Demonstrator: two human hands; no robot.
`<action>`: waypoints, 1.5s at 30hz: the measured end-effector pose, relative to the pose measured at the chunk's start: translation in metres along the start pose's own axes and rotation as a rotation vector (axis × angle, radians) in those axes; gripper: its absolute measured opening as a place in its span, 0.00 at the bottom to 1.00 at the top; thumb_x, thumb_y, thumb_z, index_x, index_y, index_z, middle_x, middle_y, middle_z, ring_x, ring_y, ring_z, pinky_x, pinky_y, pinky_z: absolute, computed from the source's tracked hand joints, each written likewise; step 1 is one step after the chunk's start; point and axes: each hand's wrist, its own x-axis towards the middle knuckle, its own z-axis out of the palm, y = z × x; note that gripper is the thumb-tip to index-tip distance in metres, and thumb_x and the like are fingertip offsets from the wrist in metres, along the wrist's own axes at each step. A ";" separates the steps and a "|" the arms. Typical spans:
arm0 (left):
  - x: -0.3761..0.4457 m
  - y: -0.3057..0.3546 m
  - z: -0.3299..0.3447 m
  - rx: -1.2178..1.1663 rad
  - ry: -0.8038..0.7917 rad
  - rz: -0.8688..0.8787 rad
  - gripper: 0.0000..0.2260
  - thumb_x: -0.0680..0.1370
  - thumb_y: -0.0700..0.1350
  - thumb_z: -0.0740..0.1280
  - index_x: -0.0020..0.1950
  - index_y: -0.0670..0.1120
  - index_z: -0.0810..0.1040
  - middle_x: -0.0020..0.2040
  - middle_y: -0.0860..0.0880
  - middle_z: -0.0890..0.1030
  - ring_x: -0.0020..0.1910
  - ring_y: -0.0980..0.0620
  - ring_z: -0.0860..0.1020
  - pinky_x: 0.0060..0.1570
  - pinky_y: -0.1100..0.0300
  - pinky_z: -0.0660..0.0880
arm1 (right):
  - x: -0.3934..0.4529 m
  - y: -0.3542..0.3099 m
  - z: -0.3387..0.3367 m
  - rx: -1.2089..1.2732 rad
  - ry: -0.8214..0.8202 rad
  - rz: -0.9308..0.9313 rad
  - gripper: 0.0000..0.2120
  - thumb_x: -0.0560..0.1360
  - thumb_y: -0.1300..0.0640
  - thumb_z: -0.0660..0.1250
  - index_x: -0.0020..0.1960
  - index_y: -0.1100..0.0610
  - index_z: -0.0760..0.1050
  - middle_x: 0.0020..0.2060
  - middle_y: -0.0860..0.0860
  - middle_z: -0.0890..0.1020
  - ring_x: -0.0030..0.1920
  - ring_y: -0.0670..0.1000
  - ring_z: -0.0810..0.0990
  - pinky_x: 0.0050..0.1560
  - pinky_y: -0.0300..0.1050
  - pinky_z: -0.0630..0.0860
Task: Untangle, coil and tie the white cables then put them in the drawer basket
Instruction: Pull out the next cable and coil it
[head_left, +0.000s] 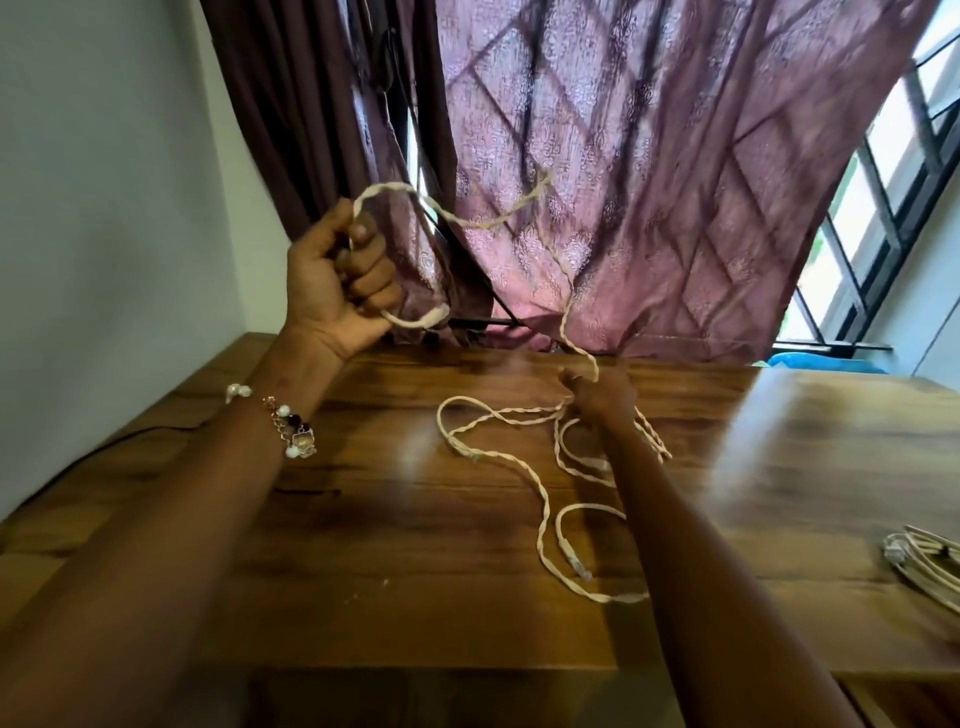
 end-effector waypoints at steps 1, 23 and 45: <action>-0.002 -0.002 -0.006 0.018 0.008 -0.012 0.18 0.78 0.50 0.53 0.30 0.50 0.71 0.23 0.53 0.53 0.19 0.57 0.50 0.17 0.66 0.49 | 0.002 -0.002 -0.001 0.060 0.004 0.021 0.17 0.69 0.48 0.73 0.41 0.60 0.71 0.39 0.59 0.83 0.38 0.58 0.82 0.43 0.53 0.80; 0.031 -0.111 0.000 1.302 0.333 -0.003 0.03 0.72 0.44 0.74 0.42 0.44 0.84 0.30 0.47 0.81 0.24 0.63 0.73 0.30 0.67 0.70 | -0.027 -0.061 -0.020 0.039 -0.220 -0.641 0.20 0.62 0.63 0.79 0.54 0.57 0.82 0.47 0.59 0.84 0.48 0.56 0.82 0.51 0.59 0.79; 0.003 -0.112 -0.023 0.322 0.811 -0.154 0.11 0.73 0.27 0.61 0.34 0.39 0.71 0.27 0.42 0.76 0.20 0.53 0.75 0.17 0.68 0.60 | -0.126 -0.031 -0.002 -0.734 -0.671 -0.675 0.09 0.70 0.63 0.70 0.49 0.55 0.79 0.49 0.53 0.81 0.47 0.51 0.78 0.48 0.46 0.75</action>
